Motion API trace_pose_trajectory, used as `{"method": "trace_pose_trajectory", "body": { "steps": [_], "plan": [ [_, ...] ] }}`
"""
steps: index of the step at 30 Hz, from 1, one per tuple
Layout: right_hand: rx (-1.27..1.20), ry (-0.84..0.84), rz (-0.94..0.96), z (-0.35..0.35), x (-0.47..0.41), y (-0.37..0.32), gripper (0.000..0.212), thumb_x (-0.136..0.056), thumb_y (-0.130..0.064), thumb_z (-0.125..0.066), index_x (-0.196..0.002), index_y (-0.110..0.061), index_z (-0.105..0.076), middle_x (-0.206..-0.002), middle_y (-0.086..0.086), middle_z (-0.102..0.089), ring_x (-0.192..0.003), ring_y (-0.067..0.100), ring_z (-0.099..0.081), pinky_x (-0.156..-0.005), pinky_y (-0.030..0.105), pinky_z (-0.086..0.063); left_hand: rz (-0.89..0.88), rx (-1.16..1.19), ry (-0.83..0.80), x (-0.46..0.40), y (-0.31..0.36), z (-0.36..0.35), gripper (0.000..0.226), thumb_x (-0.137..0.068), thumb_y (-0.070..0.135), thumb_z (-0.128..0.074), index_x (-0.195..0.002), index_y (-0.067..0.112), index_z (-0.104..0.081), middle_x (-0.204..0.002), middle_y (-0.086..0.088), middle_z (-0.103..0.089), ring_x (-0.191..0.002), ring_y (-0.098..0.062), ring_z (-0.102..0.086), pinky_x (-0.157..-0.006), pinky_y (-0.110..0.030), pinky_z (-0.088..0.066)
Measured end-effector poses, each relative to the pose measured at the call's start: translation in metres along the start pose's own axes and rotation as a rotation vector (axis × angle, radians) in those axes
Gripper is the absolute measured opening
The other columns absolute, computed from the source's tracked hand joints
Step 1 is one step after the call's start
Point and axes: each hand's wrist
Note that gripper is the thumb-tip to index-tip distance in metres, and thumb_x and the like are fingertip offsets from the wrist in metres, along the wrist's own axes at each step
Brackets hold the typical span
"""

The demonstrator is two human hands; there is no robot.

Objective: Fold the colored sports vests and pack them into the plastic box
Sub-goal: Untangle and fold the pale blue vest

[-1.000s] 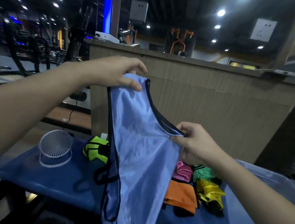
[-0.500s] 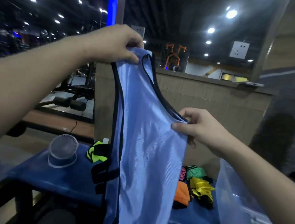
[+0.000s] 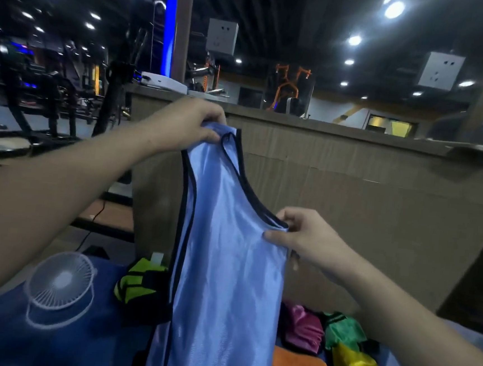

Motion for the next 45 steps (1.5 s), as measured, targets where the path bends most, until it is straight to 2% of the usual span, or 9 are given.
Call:
{"method": "trace_pose_trajectory", "body": {
  "steps": [4, 7, 12, 16, 24, 30, 35, 40, 45],
  "plan": [
    [-0.041, 0.0, -0.076, -0.008, -0.053, 0.047, 0.021, -0.088, -0.01, -0.075, -0.091, 0.005, -0.06, -0.068, 0.005, -0.069, -0.055, 0.036, -0.064, -0.054, 0.048, -0.057, 0.006, 0.05, -0.017, -0.038, -0.031, -0.05, 0.011, -0.087, 0.012, -0.073, -0.094, 0.019, -0.071, -0.092, 0.004, -0.07, -0.089, -0.012, -0.064, -0.071, -0.025, -0.045],
    [-0.07, 0.024, -0.123, -0.013, -0.078, 0.079, 0.019, -0.088, -0.003, -0.074, -0.091, 0.008, -0.059, -0.067, 0.003, -0.065, -0.054, 0.03, -0.065, -0.051, 0.038, -0.058, 0.007, 0.098, -0.041, -0.049, -0.048, -0.082, 0.011, -0.089, 0.011, -0.072, -0.095, 0.02, -0.07, -0.093, 0.007, -0.07, -0.089, -0.009, -0.064, -0.072, -0.025, -0.047],
    [-0.12, 0.048, -0.162, -0.022, -0.091, 0.114, 0.014, -0.087, 0.004, -0.071, -0.088, 0.01, -0.059, -0.067, 0.003, -0.063, -0.065, 0.023, -0.066, -0.066, 0.042, -0.062, 0.02, 0.105, -0.085, -0.044, -0.063, -0.115, 0.009, -0.09, 0.014, -0.071, -0.097, 0.02, -0.07, -0.096, 0.007, -0.07, -0.091, -0.009, -0.063, -0.079, -0.03, -0.047],
    [-0.096, 0.044, -0.181, -0.034, -0.079, 0.13, 0.008, -0.087, 0.004, -0.069, -0.089, 0.006, -0.062, -0.071, 0.004, -0.064, -0.069, 0.018, -0.066, -0.071, 0.04, -0.061, 0.006, 0.131, -0.09, -0.021, -0.065, -0.128, 0.008, -0.09, 0.016, -0.071, -0.097, 0.02, -0.07, -0.093, 0.008, -0.07, -0.09, -0.008, -0.063, -0.073, -0.022, -0.044],
    [0.074, 0.008, -0.167, -0.056, -0.03, 0.149, 0.012, -0.08, 0.001, -0.072, -0.084, 0.0, -0.061, -0.066, 0.0, -0.059, -0.058, 0.009, -0.055, -0.058, 0.024, -0.045, -0.038, 0.202, -0.139, 0.056, -0.041, -0.137, 0.009, -0.092, 0.015, -0.069, -0.097, 0.023, -0.069, -0.086, 0.015, -0.068, -0.081, 0.006, -0.06, -0.065, -0.017, -0.04],
    [0.123, -0.045, -0.146, -0.075, 0.017, 0.176, 0.018, -0.073, 0.002, -0.076, -0.083, -0.008, -0.065, -0.077, 0.007, -0.066, -0.074, 0.01, -0.056, -0.068, 0.033, -0.046, -0.151, 0.211, -0.206, 0.125, -0.024, -0.148, 0.013, -0.09, 0.009, -0.069, -0.098, 0.019, -0.07, -0.092, 0.012, -0.07, -0.084, 0.005, -0.059, -0.074, -0.01, -0.041],
    [0.245, -0.124, -0.087, -0.101, 0.054, 0.196, 0.03, -0.071, -0.003, -0.079, -0.075, -0.026, -0.06, -0.072, -0.008, -0.063, -0.068, 0.003, -0.055, -0.066, 0.034, -0.047, -0.232, 0.235, -0.334, 0.193, -0.029, -0.188, 0.01, -0.09, 0.013, -0.067, -0.098, 0.019, -0.067, -0.098, 0.012, -0.065, -0.092, -0.005, -0.059, -0.083, -0.026, -0.045],
    [0.325, -0.158, -0.087, -0.122, 0.076, 0.205, 0.023, -0.07, 0.0, -0.073, -0.078, -0.018, -0.062, -0.073, -0.008, -0.061, -0.065, 0.0, -0.054, -0.066, 0.029, -0.046, -0.233, 0.264, -0.457, 0.242, -0.028, -0.222, 0.008, -0.094, 0.022, -0.064, -0.102, 0.024, -0.065, -0.101, 0.014, -0.062, -0.095, -0.002, -0.057, -0.083, -0.032, -0.047],
    [0.347, -0.198, -0.017, -0.13, 0.089, 0.212, 0.022, -0.071, -0.002, -0.078, -0.082, -0.015, -0.063, -0.085, -0.004, -0.058, -0.079, 0.003, -0.056, -0.071, 0.018, -0.043, -0.262, 0.275, -0.66, 0.271, -0.025, -0.24, 0.013, -0.094, 0.02, -0.061, -0.103, 0.029, -0.065, -0.108, 0.016, -0.056, -0.088, 0.011, -0.049, -0.072, -0.011, -0.036]
  ]
}}
Point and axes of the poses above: each hand's wrist, its own x-axis away from the middle knuckle, its own z-axis out of the back of the hand, y = z × x
